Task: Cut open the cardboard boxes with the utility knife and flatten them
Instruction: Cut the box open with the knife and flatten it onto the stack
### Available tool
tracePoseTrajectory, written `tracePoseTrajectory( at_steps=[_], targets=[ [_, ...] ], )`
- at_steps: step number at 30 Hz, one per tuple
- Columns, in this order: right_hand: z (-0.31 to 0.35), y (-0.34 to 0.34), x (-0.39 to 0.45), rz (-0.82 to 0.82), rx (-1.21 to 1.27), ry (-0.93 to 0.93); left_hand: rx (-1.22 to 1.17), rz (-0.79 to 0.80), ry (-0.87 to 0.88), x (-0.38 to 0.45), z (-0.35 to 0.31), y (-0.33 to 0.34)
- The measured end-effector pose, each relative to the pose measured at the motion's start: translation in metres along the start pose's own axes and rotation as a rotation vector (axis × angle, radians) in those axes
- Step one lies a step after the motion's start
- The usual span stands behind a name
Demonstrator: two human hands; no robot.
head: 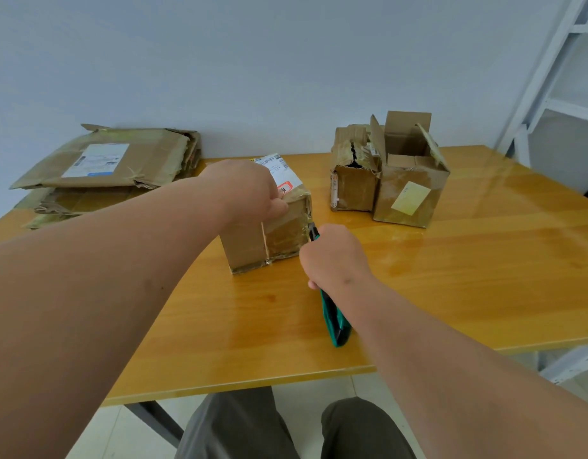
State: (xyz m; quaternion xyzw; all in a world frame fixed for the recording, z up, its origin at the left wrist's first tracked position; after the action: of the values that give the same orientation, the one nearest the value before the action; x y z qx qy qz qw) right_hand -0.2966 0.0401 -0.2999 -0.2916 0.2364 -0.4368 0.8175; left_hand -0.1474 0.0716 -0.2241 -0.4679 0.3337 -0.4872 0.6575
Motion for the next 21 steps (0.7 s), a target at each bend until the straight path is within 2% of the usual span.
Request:
tracePoseTrajectory(
  at_steps=[7,12,17,21],
  targets=[
    [-0.009,0.004,-0.006,0.084,-0.439,-0.083,-0.022,0.008,-0.021,0.001,0.000,-0.002],
    [-0.016,0.001,0.001,0.059,-0.372,-0.036,-0.009,0.013,-0.005,0.002,0.001,0.000],
    [-0.013,-0.002,0.002,-0.081,-0.350,-0.188,-0.019,0.011,0.004,0.003,0.001,-0.002],
    [-0.012,-0.004,0.002,-0.084,-0.340,-0.193,-0.024,0.004,0.003,0.002,0.000,-0.001]
  ],
)
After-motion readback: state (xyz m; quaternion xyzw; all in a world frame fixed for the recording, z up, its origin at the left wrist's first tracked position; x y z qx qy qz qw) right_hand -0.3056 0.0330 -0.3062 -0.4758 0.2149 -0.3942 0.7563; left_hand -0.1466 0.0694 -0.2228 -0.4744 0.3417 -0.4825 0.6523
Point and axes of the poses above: each hand's wrist, its own x-axis towards the middle knuckle, its own y-axis out of the palm, z = x × y, the point moved 2 cm from there along x, towards the middle knuckle, and after that the axes turned 4 degrees about z, right-handed, at the moved point
